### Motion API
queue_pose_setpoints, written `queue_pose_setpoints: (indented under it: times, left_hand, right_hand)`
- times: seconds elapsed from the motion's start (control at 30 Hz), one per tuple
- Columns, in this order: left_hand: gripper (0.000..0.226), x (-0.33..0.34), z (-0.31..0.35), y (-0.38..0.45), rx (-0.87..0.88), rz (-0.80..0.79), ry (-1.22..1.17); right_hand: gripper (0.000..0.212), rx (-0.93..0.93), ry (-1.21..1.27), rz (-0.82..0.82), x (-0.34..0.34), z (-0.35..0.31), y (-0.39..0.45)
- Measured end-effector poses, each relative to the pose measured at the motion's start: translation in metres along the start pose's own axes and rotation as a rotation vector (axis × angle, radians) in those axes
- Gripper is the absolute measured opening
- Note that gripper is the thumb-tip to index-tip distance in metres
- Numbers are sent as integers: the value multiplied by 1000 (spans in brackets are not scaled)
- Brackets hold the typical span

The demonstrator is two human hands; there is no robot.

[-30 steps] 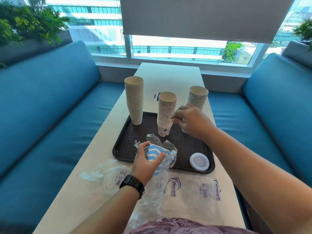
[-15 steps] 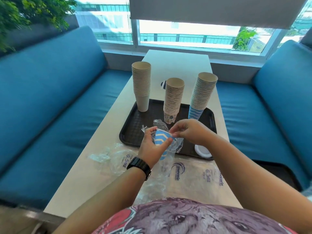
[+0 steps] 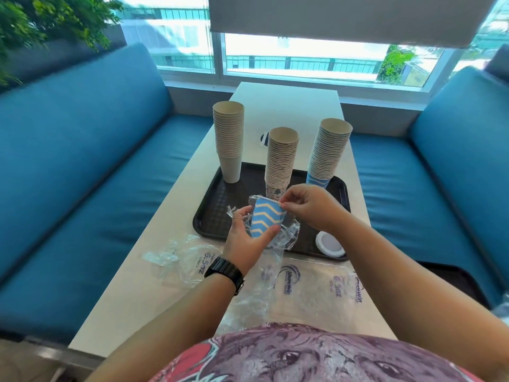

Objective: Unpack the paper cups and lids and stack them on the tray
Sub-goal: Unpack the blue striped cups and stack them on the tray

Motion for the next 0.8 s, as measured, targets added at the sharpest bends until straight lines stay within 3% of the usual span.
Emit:
queue_pose_setpoints:
  times: [0.2,0.37,0.53,0.8]
  left_hand:
    - [95,2,-4,0,-10,-25,-65]
    - [85,2,-5,1,5,-37,-45]
    - [89,4,-10,5,-3,-25,-80]
    - [87,5,-13,8,-8,-32,-59]
  right_hand:
    - [5,-49,-58,188,-40,-9,13]
    - [7,-65,-114,293,-81,-17,28]
    - [11,-114,-204,403,-123,-26,44]
    - [25,-1,-412,665,-180,-8,73]
Point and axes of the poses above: each hand's wrist, its own y-axis towards the middle knuckle, its own x-axis out of the palm, z = x × y, the point moved 4 cm from there along y, towards the middle knuckle, and after that the axes turned 2 degrees about -y, right-handed, at the moved point
